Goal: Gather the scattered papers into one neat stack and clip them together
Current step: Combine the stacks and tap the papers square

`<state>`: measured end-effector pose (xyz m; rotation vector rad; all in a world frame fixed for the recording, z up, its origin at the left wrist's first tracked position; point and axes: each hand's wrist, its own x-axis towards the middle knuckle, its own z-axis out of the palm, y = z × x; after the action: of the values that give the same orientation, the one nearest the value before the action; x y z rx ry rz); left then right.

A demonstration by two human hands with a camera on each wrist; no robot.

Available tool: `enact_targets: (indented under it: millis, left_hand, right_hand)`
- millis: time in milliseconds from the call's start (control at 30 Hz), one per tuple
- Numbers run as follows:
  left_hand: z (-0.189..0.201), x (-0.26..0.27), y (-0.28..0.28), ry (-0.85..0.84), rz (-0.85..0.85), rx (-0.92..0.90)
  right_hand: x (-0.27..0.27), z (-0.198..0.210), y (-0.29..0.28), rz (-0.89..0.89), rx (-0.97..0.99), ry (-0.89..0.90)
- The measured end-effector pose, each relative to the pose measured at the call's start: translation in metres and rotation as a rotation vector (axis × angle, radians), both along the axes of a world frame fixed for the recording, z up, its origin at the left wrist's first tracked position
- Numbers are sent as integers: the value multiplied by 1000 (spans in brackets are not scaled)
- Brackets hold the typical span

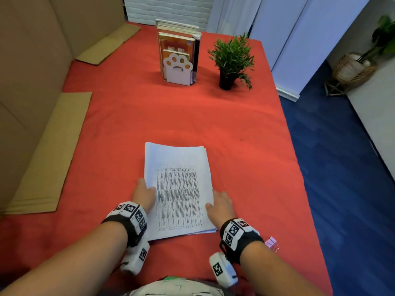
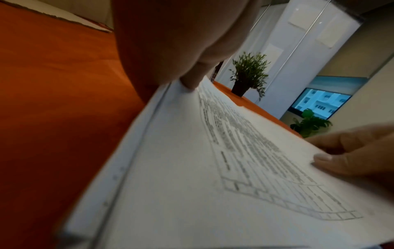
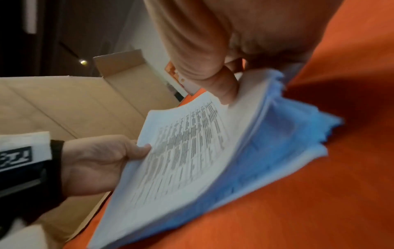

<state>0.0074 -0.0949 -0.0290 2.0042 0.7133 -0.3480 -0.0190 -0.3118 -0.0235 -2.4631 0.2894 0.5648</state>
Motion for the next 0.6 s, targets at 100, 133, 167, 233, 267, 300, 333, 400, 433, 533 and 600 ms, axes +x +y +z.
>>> enact_targets:
  millis: [100,133,167,233,267,300,333,400,433,533,600]
  left_hand:
    - [21,-7,-1,-193,-19,-96]
    - [29,-9,0,-258,-32,-134]
    - [37,-9,0,-317,-55,-177]
    - [53,-9,0,-420,-83,-321]
    - [60,-7,-2,-461,-84,-405]
    - [66,-6,-3,-492,-91,-450]
    - [70,-4,-5,-522,-91,-475]
    - [74,-3,-8,-553,-58,-491]
    - [73,-3,-9,-557,-30,-491]
    - [67,-6,-10,-581,-24,-485]
    - [67,-9,-12,-609,-57,-458]
  right_hand:
    - [22,10,-9,-117,96,15]
    - [31,16,-13,-177,243,14]
    - [38,23,-16,-245,426,-2]
    - [48,40,-19,-394,778,-86]
    - [51,51,-17,-428,898,-157]
    - [53,61,-15,-441,964,-243]
    - [54,70,-12,-446,1001,-331]
    - [51,83,-7,-431,1013,-473]
    - [48,86,-5,-419,1006,-515]
    - [34,83,-1,-427,1018,-531]
    - [26,79,-1,-454,1029,-525]
